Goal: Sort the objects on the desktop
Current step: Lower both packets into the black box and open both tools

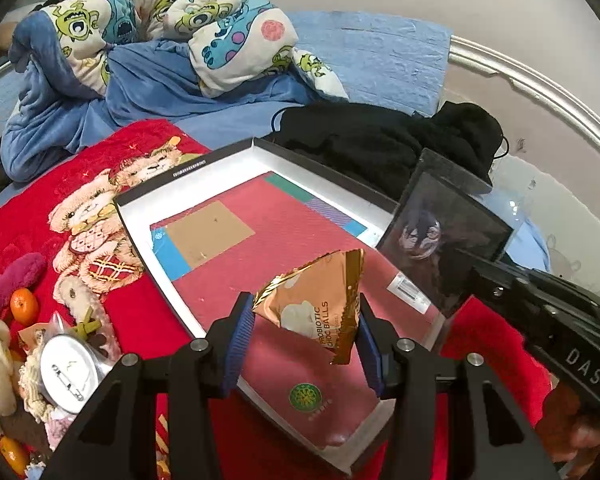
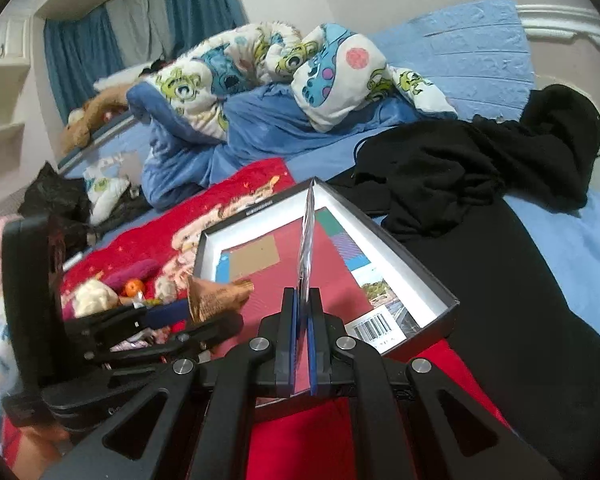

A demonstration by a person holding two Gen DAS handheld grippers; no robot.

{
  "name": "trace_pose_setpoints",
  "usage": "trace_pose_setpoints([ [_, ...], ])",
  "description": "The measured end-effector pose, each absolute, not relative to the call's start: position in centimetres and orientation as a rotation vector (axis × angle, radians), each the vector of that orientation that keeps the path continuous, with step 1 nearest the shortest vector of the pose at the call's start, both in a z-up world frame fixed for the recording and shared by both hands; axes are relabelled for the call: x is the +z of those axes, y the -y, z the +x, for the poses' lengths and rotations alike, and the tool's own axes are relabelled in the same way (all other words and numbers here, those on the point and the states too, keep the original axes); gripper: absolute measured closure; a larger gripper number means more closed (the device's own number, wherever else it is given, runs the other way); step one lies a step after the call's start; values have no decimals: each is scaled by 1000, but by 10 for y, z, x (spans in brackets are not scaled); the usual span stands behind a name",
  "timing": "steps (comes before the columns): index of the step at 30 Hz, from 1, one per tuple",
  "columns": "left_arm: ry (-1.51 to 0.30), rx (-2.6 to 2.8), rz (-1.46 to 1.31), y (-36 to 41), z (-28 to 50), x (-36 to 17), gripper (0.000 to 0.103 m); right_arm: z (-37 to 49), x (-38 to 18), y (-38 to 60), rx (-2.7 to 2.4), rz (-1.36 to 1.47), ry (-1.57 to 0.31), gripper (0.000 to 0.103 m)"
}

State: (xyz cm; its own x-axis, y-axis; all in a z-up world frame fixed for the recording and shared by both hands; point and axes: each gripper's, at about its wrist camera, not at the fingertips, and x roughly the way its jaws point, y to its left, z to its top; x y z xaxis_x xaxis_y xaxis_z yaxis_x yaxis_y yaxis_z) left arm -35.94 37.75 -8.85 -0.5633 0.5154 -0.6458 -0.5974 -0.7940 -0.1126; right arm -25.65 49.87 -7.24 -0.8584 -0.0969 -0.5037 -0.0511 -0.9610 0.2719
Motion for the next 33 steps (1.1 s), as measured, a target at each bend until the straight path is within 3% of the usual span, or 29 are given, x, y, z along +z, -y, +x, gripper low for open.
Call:
trace_pose_setpoints([
  [18, -305, 2330, -899, -405, -356, -124, 53, -292, -110, -503, -2940, 966, 465, 98],
  [33, -285, 2335, -823, -405, -349, -132, 52, -290, -121, -496, -2999, 899, 366, 100],
])
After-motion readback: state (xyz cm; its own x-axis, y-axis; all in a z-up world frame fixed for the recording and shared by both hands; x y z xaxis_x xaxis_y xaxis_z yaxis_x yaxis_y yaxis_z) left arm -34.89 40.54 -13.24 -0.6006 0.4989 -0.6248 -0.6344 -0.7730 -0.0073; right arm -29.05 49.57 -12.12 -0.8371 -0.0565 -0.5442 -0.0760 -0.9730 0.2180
